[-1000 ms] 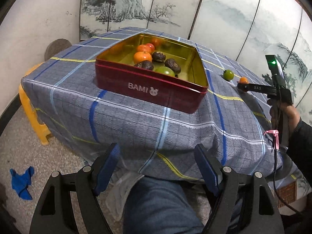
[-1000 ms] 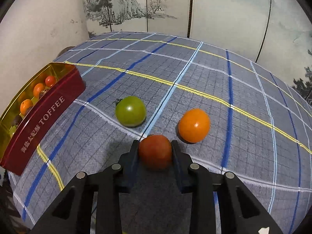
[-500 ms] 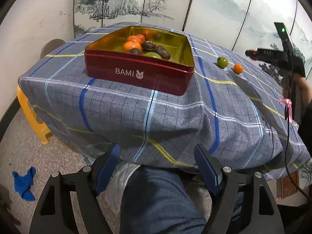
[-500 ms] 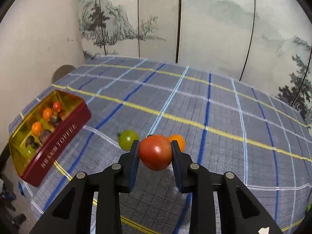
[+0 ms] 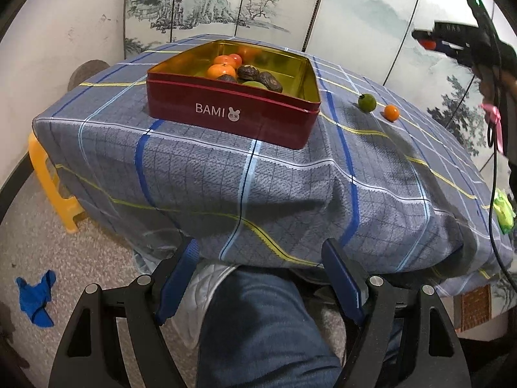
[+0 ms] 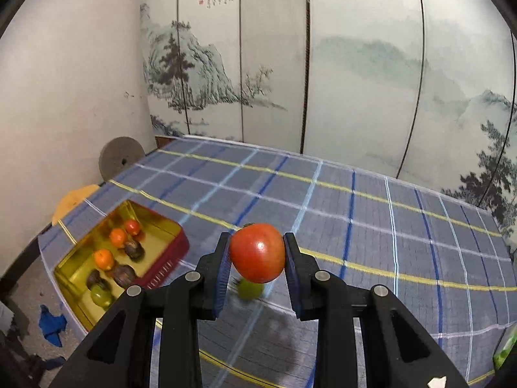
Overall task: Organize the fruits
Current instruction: 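Carry the red tomato over the tin with the right gripper and release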
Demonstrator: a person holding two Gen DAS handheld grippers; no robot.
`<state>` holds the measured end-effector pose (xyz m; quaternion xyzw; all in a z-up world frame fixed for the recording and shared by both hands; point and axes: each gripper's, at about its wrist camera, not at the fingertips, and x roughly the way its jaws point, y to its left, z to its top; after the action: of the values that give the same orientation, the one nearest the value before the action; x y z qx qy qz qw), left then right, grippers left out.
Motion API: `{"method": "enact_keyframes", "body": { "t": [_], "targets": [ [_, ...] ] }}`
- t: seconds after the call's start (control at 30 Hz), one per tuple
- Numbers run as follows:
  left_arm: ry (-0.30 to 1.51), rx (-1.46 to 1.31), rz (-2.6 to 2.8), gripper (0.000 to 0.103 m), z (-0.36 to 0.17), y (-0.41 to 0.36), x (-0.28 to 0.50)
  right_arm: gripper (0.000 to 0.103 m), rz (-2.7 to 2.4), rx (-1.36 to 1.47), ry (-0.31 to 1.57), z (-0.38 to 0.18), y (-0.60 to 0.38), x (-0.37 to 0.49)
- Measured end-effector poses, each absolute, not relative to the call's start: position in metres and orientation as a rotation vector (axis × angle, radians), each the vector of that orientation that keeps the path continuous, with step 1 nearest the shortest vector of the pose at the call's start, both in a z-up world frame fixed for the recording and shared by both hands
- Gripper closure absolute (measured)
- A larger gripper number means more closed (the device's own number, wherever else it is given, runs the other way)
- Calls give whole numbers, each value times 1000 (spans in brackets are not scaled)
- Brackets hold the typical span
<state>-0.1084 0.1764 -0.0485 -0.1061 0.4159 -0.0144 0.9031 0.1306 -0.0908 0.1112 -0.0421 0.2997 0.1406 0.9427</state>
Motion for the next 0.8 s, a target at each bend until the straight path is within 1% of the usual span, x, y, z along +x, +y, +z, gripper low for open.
{"method": "enact_keyframes", "body": {
  "t": [0.27, 0.8],
  "targets": [
    [850, -243, -13, 24, -49, 187, -118, 75, 347, -121, 563, 136, -46, 116],
    [861, -315, 58, 24, -60, 219, -140, 75, 485, -212, 556, 133, 51, 97]
  ]
}}
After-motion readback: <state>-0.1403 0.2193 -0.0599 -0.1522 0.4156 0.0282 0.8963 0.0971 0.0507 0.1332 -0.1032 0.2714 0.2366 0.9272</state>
